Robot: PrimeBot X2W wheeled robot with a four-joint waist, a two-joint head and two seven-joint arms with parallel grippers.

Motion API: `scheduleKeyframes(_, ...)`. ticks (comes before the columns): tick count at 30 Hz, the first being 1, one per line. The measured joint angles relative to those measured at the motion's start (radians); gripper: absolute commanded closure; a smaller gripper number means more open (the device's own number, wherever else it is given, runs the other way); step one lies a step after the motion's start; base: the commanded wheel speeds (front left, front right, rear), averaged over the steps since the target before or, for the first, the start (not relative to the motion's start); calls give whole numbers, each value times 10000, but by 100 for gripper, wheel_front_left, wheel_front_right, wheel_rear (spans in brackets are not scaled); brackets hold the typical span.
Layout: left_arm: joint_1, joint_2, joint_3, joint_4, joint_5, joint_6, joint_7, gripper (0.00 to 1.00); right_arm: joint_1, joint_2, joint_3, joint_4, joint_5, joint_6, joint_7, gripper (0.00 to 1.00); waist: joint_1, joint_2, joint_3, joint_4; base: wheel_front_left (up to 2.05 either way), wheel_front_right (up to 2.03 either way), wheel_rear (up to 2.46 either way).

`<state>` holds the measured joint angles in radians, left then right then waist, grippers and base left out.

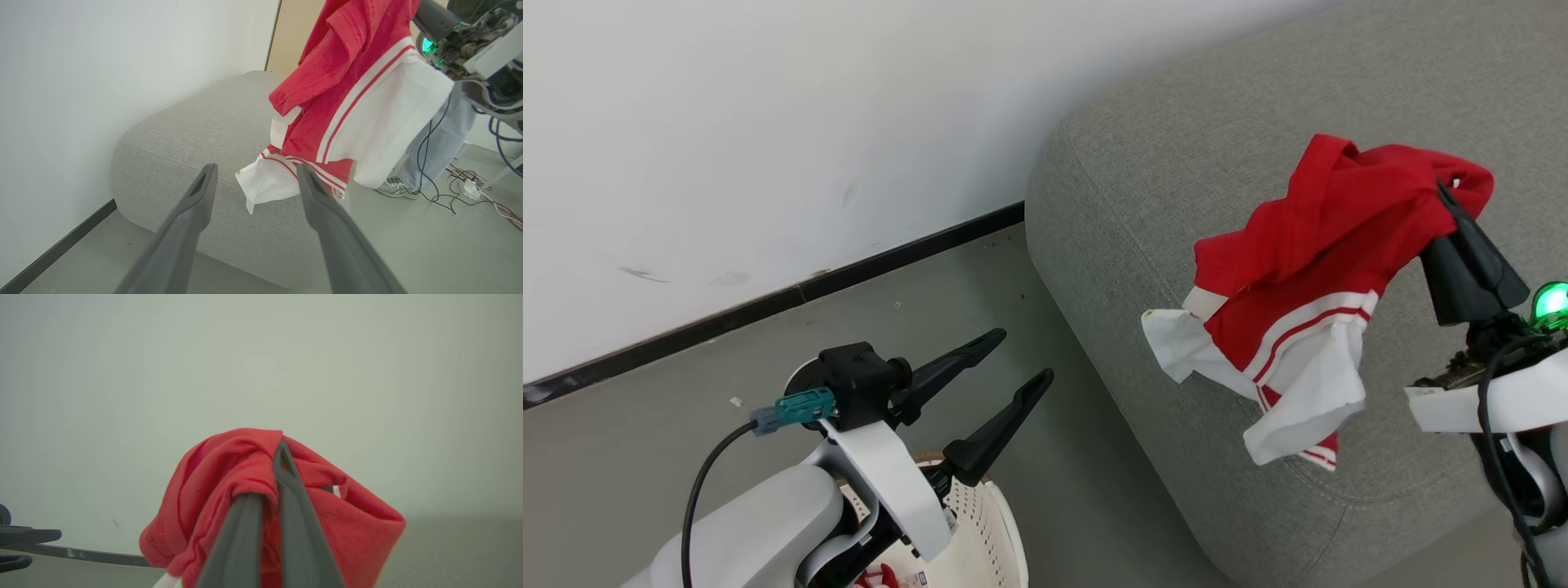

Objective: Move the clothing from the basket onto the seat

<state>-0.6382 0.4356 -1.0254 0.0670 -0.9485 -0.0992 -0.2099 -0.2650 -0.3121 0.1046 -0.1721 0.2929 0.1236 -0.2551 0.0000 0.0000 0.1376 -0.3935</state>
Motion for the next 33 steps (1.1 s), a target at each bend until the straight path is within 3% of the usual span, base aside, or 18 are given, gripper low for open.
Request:
scheduleKeyframes(12, 140, 382, 29, -380, 6, 84, -17, 0, -902, -832, -782, 286, -134, 0, 17, 100, 0, 0, 495, 82, 0, 0, 0)
scheduleKeyframes(28, 154, 1129, 105, -1154, 23, 100, 123, 0, -2645, -2115, -1749, 1185, -36, 0, 1005, 100, 0, 0, 1457, 340, 0, 0, 0)
scheduleKeyframes(33, 154, 1381, 174, -1415, 23, 173, 150, 0, -3150, -2230, -2151, 1595, -10, 0, 1208, 100, 0, 0, 1797, 465, 0, 0, 0)
